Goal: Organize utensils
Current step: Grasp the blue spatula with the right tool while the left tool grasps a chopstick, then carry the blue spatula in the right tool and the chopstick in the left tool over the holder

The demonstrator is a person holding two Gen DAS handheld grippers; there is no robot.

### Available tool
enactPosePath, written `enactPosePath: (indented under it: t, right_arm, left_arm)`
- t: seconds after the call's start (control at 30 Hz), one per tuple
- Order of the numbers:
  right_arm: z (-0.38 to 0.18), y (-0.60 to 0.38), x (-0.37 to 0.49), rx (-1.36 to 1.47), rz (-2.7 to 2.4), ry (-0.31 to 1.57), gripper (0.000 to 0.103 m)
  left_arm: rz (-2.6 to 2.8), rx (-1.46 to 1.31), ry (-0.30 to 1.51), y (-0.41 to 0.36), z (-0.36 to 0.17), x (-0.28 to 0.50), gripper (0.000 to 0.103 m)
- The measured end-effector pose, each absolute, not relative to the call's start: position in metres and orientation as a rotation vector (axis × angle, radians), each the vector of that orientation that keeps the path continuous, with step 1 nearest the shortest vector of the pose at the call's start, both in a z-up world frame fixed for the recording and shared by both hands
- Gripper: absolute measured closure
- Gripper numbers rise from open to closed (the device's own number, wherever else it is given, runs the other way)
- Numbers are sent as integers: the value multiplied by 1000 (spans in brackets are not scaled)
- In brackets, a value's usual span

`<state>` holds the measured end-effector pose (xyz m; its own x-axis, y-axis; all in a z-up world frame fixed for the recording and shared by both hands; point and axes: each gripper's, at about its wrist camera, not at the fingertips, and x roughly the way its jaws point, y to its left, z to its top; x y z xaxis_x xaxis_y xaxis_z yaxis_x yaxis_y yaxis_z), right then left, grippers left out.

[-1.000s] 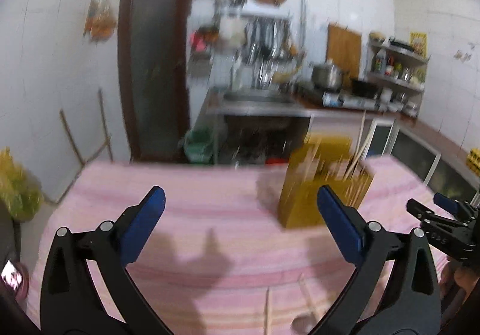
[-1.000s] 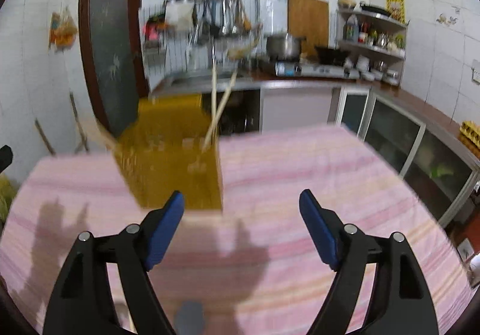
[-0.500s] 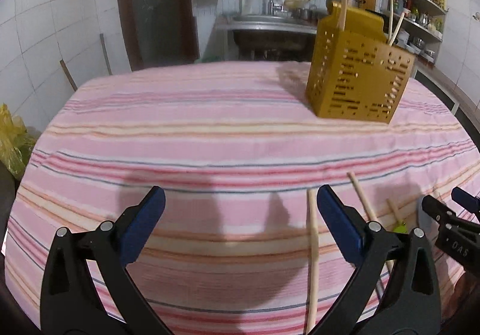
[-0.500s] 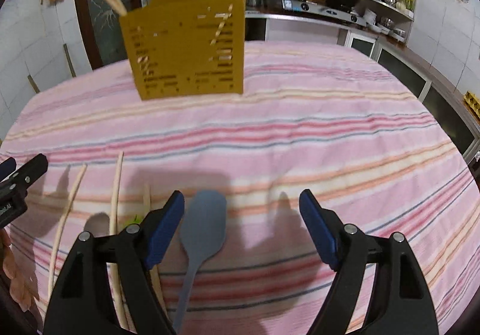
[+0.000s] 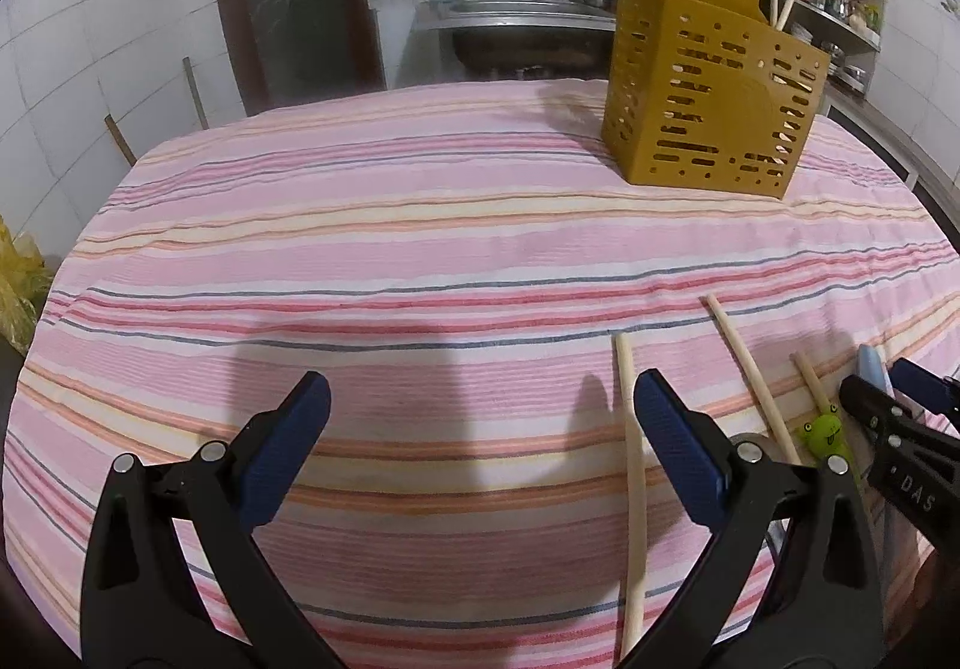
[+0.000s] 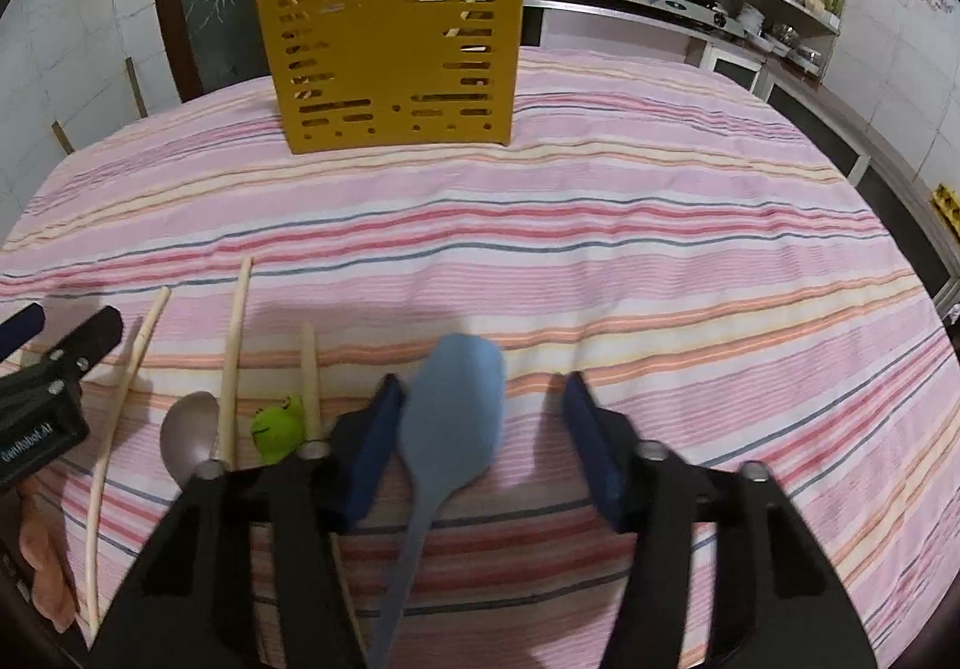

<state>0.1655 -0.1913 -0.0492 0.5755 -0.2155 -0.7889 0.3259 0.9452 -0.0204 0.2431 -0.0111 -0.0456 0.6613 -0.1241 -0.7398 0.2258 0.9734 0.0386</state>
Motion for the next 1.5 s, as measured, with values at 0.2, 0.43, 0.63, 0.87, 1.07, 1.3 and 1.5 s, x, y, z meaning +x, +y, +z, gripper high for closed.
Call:
enactPosePath:
  t: [0.2, 0.43, 0.63, 0.87, 1.07, 1.3, 1.5]
  right_arm:
    - [-47, -192, 166, 136, -285, 907, 67]
    - [-44, -204, 178, 108, -208, 920, 67]
    - [-47, -216, 183, 112, -158, 917, 67]
    - [-47, -216, 181, 121, -155, 899, 67]
    - [-44, -216, 180, 127, -150, 883, 67]
    - [-35, -215, 176, 132, -147, 838, 67]
    - [-17, -215, 166, 131, -146, 745, 68]
  left_arm:
    - [-241, 147, 849, -19, -47, 239, 5]
    - [-288, 143, 905, -29, -50, 239, 6]
    - [-290, 168, 940, -41, -58, 245, 30]
    - [-300, 157, 965, -44, -55, 256, 69]
    - [-283, 129, 974, -42, -54, 264, 95]
    - [-300, 55, 951, -33, -44, 258, 99]
    - [-293, 40, 836, -28, -18, 239, 99]
